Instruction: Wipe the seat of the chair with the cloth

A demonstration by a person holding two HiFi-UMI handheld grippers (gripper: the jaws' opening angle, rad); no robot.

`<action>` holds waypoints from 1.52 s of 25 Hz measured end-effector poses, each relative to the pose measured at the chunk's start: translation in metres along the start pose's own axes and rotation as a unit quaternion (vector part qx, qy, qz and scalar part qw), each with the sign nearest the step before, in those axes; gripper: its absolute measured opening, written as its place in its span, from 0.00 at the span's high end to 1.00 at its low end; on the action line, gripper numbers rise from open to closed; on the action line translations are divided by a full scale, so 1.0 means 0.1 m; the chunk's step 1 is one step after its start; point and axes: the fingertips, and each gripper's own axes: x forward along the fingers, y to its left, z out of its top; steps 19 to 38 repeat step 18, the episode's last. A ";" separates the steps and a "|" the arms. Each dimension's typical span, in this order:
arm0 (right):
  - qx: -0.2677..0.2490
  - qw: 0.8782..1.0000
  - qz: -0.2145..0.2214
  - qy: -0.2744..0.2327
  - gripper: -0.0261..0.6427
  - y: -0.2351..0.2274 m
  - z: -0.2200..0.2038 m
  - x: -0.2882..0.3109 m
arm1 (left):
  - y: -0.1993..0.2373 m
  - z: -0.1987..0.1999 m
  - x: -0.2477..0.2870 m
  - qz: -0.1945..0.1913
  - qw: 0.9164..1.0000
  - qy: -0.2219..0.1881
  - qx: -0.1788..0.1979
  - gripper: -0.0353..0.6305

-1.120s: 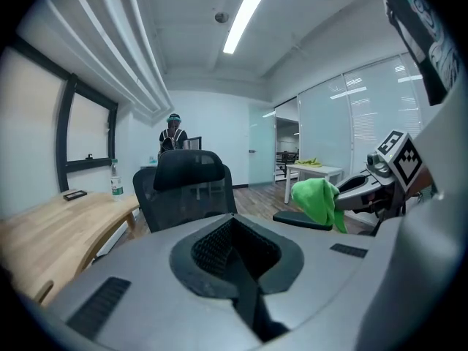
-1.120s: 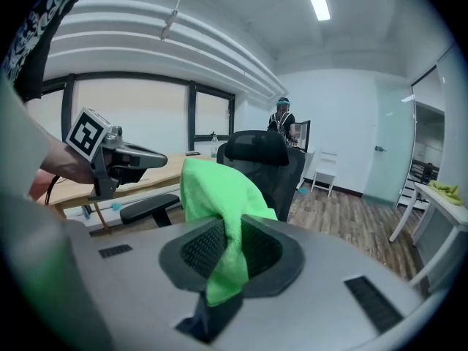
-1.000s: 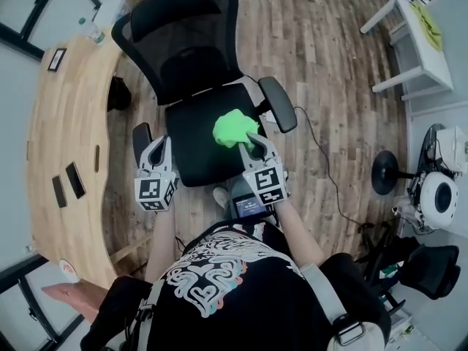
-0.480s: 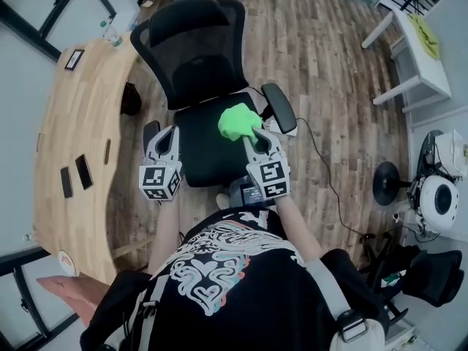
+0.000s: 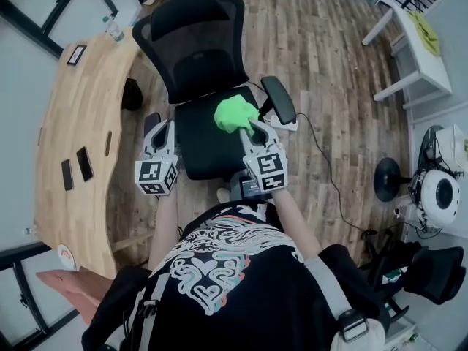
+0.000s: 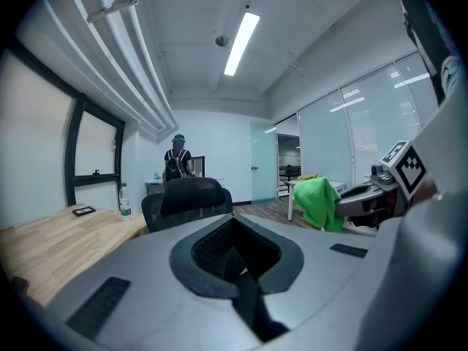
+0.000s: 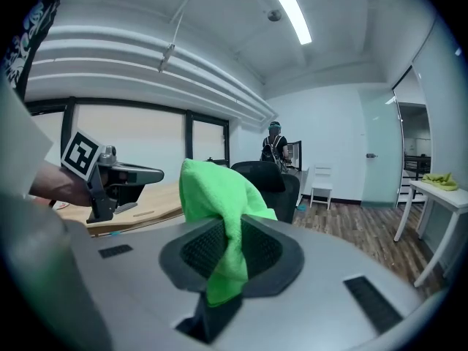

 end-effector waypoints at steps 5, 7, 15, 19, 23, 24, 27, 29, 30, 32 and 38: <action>0.007 1.000 -0.001 -0.003 0.88 0.06 0.00 -0.07 | 0.05 -0.04 -0.12 0.008 1.000 -0.001 -0.010 0.95; 0.007 1.000 -0.002 -0.004 0.88 0.09 0.01 -0.07 | 0.06 -0.04 -0.15 0.008 1.000 -0.003 -0.011 0.95; 0.008 1.000 0.002 -0.005 0.88 0.21 0.03 -0.04 | 0.05 -0.05 -0.19 0.000 1.000 -0.008 -0.016 0.95; 0.008 1.000 0.005 -0.005 0.88 0.25 0.02 -0.04 | 0.06 -0.06 -0.21 0.001 1.000 -0.007 -0.016 0.95; 0.008 1.000 0.005 -0.005 0.88 0.25 0.02 -0.04 | 0.06 -0.06 -0.21 0.001 1.000 -0.007 -0.016 0.95; 0.008 1.000 0.005 -0.005 0.88 0.25 0.02 -0.04 | 0.06 -0.06 -0.21 0.001 1.000 -0.007 -0.016 0.95; 0.008 1.000 0.005 -0.005 0.88 0.25 0.02 -0.04 | 0.06 -0.06 -0.21 0.001 1.000 -0.007 -0.016 0.95; 0.008 1.000 0.005 -0.005 0.88 0.25 0.02 -0.04 | 0.06 -0.06 -0.21 0.001 1.000 -0.007 -0.016 0.95; 0.008 1.000 0.005 -0.005 0.88 0.25 0.02 -0.04 | 0.06 -0.06 -0.21 0.001 1.000 -0.007 -0.016 0.95; 0.008 1.000 0.005 -0.005 0.88 0.25 0.02 -0.04 | 0.06 -0.06 -0.21 0.001 1.000 -0.007 -0.016 0.95; 0.008 1.000 0.005 -0.005 0.88 0.25 0.02 -0.04 | 0.06 -0.06 -0.21 0.001 1.000 -0.007 -0.016 0.95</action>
